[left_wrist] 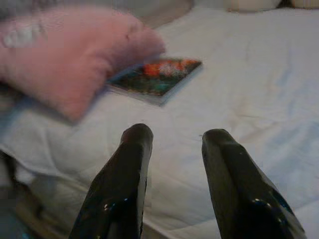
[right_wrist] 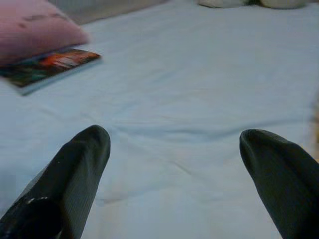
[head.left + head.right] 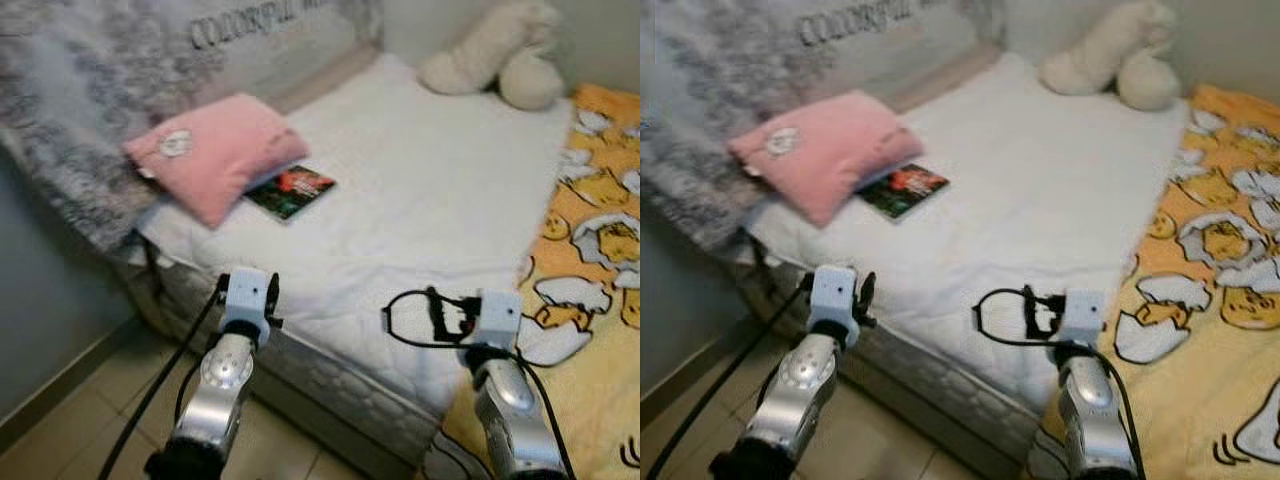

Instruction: Clean up the room

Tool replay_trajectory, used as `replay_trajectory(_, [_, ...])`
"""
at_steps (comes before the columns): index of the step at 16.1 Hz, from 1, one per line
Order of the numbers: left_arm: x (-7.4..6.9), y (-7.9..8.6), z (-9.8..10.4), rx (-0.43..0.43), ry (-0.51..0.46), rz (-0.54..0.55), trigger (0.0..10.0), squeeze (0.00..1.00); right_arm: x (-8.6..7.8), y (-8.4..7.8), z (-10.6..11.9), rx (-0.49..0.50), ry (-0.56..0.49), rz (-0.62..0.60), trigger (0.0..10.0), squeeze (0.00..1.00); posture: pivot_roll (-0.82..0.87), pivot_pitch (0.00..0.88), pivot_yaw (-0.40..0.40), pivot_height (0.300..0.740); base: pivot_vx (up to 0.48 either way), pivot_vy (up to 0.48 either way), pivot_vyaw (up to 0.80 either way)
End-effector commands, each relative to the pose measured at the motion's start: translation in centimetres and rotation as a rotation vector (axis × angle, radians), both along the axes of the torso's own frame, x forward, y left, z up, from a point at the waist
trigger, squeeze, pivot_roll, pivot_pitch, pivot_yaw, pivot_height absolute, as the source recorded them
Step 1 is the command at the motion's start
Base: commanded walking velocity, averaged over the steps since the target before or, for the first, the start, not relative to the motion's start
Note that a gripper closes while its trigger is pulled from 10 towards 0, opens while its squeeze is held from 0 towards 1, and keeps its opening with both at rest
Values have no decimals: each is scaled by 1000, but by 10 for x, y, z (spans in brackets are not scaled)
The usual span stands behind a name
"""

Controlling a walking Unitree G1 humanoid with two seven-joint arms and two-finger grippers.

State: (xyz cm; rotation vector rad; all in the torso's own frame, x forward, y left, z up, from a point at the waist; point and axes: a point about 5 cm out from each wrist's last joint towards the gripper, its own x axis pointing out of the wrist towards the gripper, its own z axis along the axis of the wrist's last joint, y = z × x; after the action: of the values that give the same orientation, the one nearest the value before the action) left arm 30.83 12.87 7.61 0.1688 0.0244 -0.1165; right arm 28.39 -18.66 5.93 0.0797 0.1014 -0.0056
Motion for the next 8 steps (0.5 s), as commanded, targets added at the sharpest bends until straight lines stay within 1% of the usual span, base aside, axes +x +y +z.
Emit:
replay_trajectory(1, [-7, 13, -3, 48, -20, -6, 10000, 0, -8, -9, -1, 3, 4, -13, 10000, 0, 133, 0, -13, 740, 0, 0, 506])
replay_trajectory(2, [-15, 21, -5, 74, -40, -22, 10000, 0, -15, -13, -3, -1, 3, -10, 10000, 0, 135, 0, -11, 740, 0, 0, 506])
replay_trajectory(3, [-20, 27, -5, 23, -31, -18, 10000, 0, -22, -17, -4, -11, 0, -11, 10000, 0, 134, 0, -9, 740, 0, 0, 500])
replay_trajectory(4, [-21, 28, -3, -9, -34, -5, 10000, 0, -26, -19, -6, -13, 4, -10, 10000, 0, 127, 0, -4, 740, 0, 0, 500])
replay_trajectory(5, [-19, 11, -2, 17, -27, -27, 10000, 0, -26, -21, -7, -11, 7, -13, 10000, 0, 123, 0, 1, 740, 266, -398, 494])
replay_trajectory(7, [-16, 3, 1, 16, -31, -39, 10000, 0, -21, -17, -5, 9, 7, 1, 10000, 0, 123, 0, 5, 740, 268, -396, 497])
replay_trajectory(8, [-16, 2, 0, 27, -20, -86, 10000, 0, -19, -9, -7, -6, 30, 66, 10000, 0, 120, 0, 19, 740, 259, -401, 494])
